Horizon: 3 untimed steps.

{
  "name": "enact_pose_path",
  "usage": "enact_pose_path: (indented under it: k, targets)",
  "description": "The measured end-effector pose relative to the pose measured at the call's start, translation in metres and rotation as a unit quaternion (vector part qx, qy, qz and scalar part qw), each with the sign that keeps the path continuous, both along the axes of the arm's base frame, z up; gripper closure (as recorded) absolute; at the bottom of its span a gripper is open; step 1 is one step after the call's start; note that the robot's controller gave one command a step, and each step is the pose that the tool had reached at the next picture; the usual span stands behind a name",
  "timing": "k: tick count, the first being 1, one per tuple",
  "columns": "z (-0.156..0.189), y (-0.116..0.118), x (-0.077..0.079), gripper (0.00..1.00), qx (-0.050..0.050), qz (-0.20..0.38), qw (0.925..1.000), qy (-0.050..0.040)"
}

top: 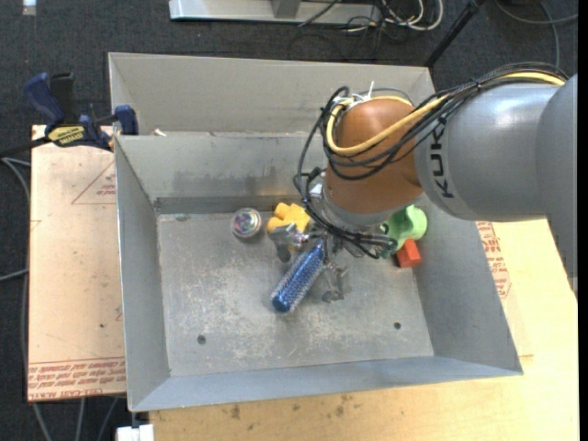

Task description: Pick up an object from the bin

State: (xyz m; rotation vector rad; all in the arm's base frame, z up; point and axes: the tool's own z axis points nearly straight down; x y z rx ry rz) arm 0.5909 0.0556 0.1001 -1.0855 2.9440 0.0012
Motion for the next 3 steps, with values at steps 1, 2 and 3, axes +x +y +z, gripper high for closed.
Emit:
enact_pose_path:
  k: [1, 2, 3]
  targets:
    - [-0.0311, 0.0003, 0.0111, 0.00, 0.000, 0.057, 0.9984, 0.0008]
    - [-0.0309, 0.0010, 0.0115, 0.00, 0.001, 0.055, 0.9985, 0.0000]
    - [-0.0312, 0.0012, 0.0115, 1.00, 0.001, 0.055, 0.9985, -0.0002]
